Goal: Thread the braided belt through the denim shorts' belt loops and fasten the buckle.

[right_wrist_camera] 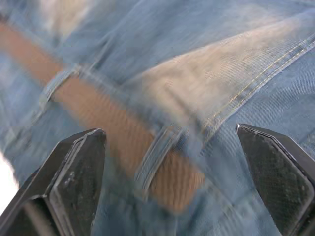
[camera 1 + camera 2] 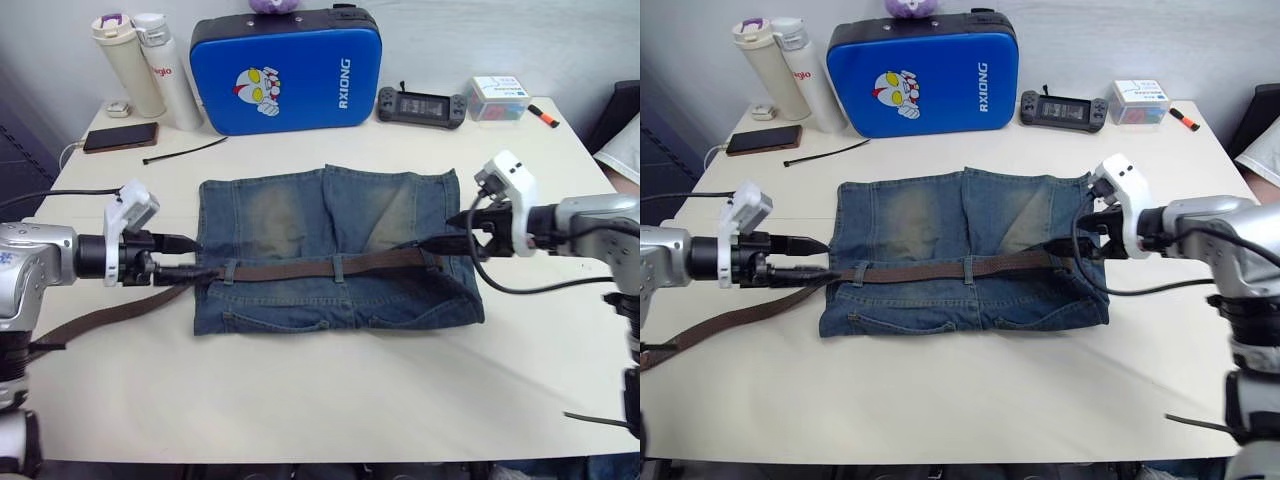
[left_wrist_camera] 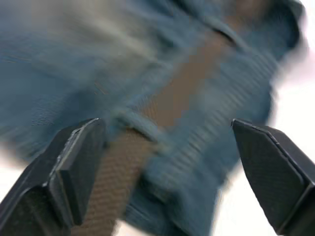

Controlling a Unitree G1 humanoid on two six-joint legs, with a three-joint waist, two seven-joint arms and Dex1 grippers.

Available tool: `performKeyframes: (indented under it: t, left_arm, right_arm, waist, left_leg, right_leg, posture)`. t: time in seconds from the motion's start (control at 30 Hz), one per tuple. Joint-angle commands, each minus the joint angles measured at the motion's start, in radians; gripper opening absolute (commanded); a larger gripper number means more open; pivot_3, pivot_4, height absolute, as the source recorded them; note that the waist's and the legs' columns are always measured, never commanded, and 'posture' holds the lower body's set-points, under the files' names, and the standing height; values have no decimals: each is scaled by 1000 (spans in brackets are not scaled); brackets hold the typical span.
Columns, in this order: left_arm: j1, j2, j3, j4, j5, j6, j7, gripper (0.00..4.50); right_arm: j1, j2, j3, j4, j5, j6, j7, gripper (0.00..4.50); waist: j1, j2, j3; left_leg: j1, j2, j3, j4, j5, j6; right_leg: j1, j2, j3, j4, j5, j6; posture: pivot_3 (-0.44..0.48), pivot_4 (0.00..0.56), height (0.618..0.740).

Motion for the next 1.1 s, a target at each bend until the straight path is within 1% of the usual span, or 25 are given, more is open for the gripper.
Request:
performKeyframes:
  t: [0.03, 0.1, 0.13, 0.17, 0.23, 0.27, 0.3, 0.33, 0.4, 0.43, 0.47, 0.5, 0.53, 0.57, 0.6, 0.63, 0.67, 0.73, 0.77, 0.8, 0.9, 0.93, 1.0, 1.03, 1.1]
  left_arm:
    - [-48, -38, 21, 43, -31, 89, 68, 4484]
    - [-85, -77, 7, 72, -23, 119, 112, 4484]
    - [-95, -86, -11, 81, -14, 123, 124, 4484]
    - [-99, -96, -34, 95, 0, 117, 135, 4484]
    - [-101, -108, -57, 113, 8, 112, 148, 4484]
    - [-97, -110, -73, 117, 10, 108, 150, 4497]
    - [-92, -110, -87, 116, 11, 107, 148, 4500]
    - [-80, -109, -111, 108, 10, 109, 142, 4500]
    - [-65, -107, -141, 95, 8, 111, 135, 4500]
    - [-60, -109, -152, 95, 12, 104, 138, 4235]
    - [-58, -110, -157, 96, 14, 99, 142, 3939]
    - [-59, -110, -161, 98, 14, 93, 140, 3686]
    - [-60, -109, -163, 100, 14, 89, 138, 3232]
    - [-66, -109, -162, 103, 11, 85, 132, 2848]
    - [-70, -109, -160, 105, 9, 82, 129, 2371]
    - [-74, -109, -158, 107, 8, 79, 126, 1819]
    - [-79, -109, -153, 111, 6, 75, 126, 1518]
    - [-84, -100, -141, 108, 1, 38, 104, 740]
    - [-87, -97, -128, 104, -7, 24, 93, 228]
    - [-86, -89, -118, 91, -16, 5, 72, 8]
    - [-50, -57, -100, 27, -48, -63, -12, 0]
    - [-11, -39, -86, -24, -65, -114, -66, 0]
    - [60, -12, -60, -109, -90, -205, -152, 0]
    - [100, 7, -49, -154, -101, -239, -190, 0]
    - [173, 46, -34, -227, -127, -272, -256, 0]
  right_arm:
    - [-36, 32, -9, 86, -11, 11, 1, 4500]
    - [-40, 45, 5, 130, -32, -7, 4, 4500]
    - [-39, 51, 9, 146, -39, -12, 4, 4500]
    - [-27, 54, 21, 151, -48, -22, 9, 4500]
    - [-10, 61, 27, 154, -52, -25, 19, 4500]
    - [0, 66, 25, 152, -50, -23, 20, 4249]
    - [10, 69, 25, 149, -53, -24, 20, 3935]
    - [19, 75, 21, 145, -49, -21, 19, 3719]
    - [29, 83, 15, 138, -46, -18, 19, 2760]
    - [32, 88, 9, 138, -45, -16, 16, 2318]
    - [34, 91, 5, 137, -45, -15, 14, 1778]
    - [36, 95, 0, 137, -44, -14, 13, 1379]
    - [37, 97, -3, 136, -44, -14, 12, 859]
    - [40, 97, -7, 134, -43, -15, 14, 454]
    - [43, 96, -10, 132, -42, -16, 16, 116]
    - [45, 96, -14, 130, -40, -17, 19, 91]
    - [49, 95, -20, 123, -33, -20, 28, 91]
    - [80, 76, -20, 66, -18, -76, 88, 91]
    - [100, 65, -24, 30, -12, -112, 119, 91]
    - [125, 58, -34, -6, -12, -166, 147, 91]
    - [195, 17, -57, -97, -5, -269, 233, 91]
    - [259, -4, -77, -157, -32, -403, 284, 91]
    - [355, -35, -115, -235, -55, -576, 357, 91]
    - [400, -52, -140, -267, -36, -609, 400, 91]
    - [477, -99, -173, -307, 3, -612, 467, 91]
  waist:
    - [-1, 0, 0]
    - [-1, 0, 0]
    - [-1, 0, 0]
    - [-2, 0, 0]
    - [-4, 0, 0]
    - [-4, 0, 0]
    - [-5, 0, 0]
    - [-6, 0, 0]
    - [-7, 0, 0]
    - [-7, 0, 0]
    - [-7, 0, 0]
    - [-6, 0, 0]
    - [-5, 0, 0]
    - [-5, 0, 0]
    - [-5, -1, 0]
    - [-5, -1, 0]
    - [-5, -1, 0]
    - [-4, -1, 0]
    - [-4, -1, 0]
    - [-3, -1, 0]
    - [-3, -1, 0]
    - [-3, -1, 0]
    - [-2, -1, 0]
    - [-2, -1, 0]
    - [-3, -1, 0]
  left_leg:
    - [-1, 0, 0, 0, 0, 0]
    - [-3, -1, 0, 1, -1, 1]
    - [-6, -1, 0, 4, -1, 1]
    - [-13, -2, 0, 7, -1, 1]
    - [-15, -2, 1, 8, -1, 1]
    - [-15, -2, 1, 8, -1, 1]
    - [-15, -2, 1, 8, -1, 1]
    - [-15, -2, 1, 8, -1, 1]
    - [-15, -2, 3, 8, -1, 1]
    - [-15, -2, 4, 8, -1, 1]
    - [-15, -2, 4, 8, -1, 1]
    - [-15, -2, 4, 8, 0, 0]
    - [-15, -2, 5, 8, 0, 0]
    - [-15, -2, 5, 8, 0, 0]
    - [-15, -2, 5, 8, 0, 0]
    - [-15, -2, 5, 8, 0, 0]
    - [-15, -2, 5, 8, 0, 0]
    - [-15, -2, 5, 8, 0, 0]
    - [-15, -2, 5, 8, 0, 0]
    - [-15, -2, 5, 8, 0, 0]
    - [-16, -2, 5, 9, 0, 0]
    - [-16, -2, 5, 9, 0, 0]
    - [-16, -2, 5, 8, -1, 0]
    - [-16, -2, 5, 7, -1, 0]
    - [-16, -1, 6, 6, -1, 0]
  right_leg:
    - [-1, 0, 0, 2, 0, 0]
    - [-3, -1, -1, 3, 0, 0]
    - [-7, -1, -1, 4, 0, 0]
    - [-14, -1, -1, 9, 0, 0]
    - [-16, -1, -1, 10, 0, 0]
    - [-17, -2, -2, 12, 0, 0]
    - [-17, -1, -2, 12, 0, 0]
    - [-18, -1, -2, 13, 0, 0]
    - [-20, -2, -2, 14, 0, 0]
    - [-21, -2, -2, 15, 0, 0]
    - [-21, -2, -2, 16, 0, 0]
    - [-22, -2, -2, 16, 0, 0]
    - [-22, -2, -2, 16, 0, 0]
    - [-22, -2, -2, 16, 0, 0]
    - [-22, -2, -2, 16, 0, 0]
    - [-22, -2, -2, 16, 0, 0]
    - [-22, -2, -2, 16, 0, 0]
    - [-22, -2, -2, 16, 0, 0]
    - [-22, -2, -2, 16, 0, 0]
    - [-22, -2, -2, 16, 0, 0]
    - [-23, -2, -2, 16, 0, 0]
    - [-23, -2, -2, 16, 0, 0]
    - [-23, -2, -2, 16, 0, 0]
    - [-23, -2, -2, 16, 0, 0]
    - [-23, -2, -2, 14, 0, 0]
  posture:
    - [0, 150, 677]
    - [0, 150, 677]
    - [0, 150, 677]
    - [0, 150, 677]
    - [0, 150, 677]
    - [0, 150, 677]
    - [0, 150, 677]
    - [0, 150, 677]
    - [0, 150, 677]
    - [0, 150, 677]
    - [0, 150, 677]
    - [0, 150, 677]
    - [0, 150, 677]
    - [0, 150, 677]
    - [0, 150, 677]
    - [0, 150, 677]
    - [0, 150, 677]
    - [0, 150, 677]
    - [0, 150, 677]
    - [0, 150, 677]
    - [0, 150, 677]
    - [0, 150, 677]
    - [0, 150, 677]
    - [0, 150, 677]
    - [0, 150, 677]
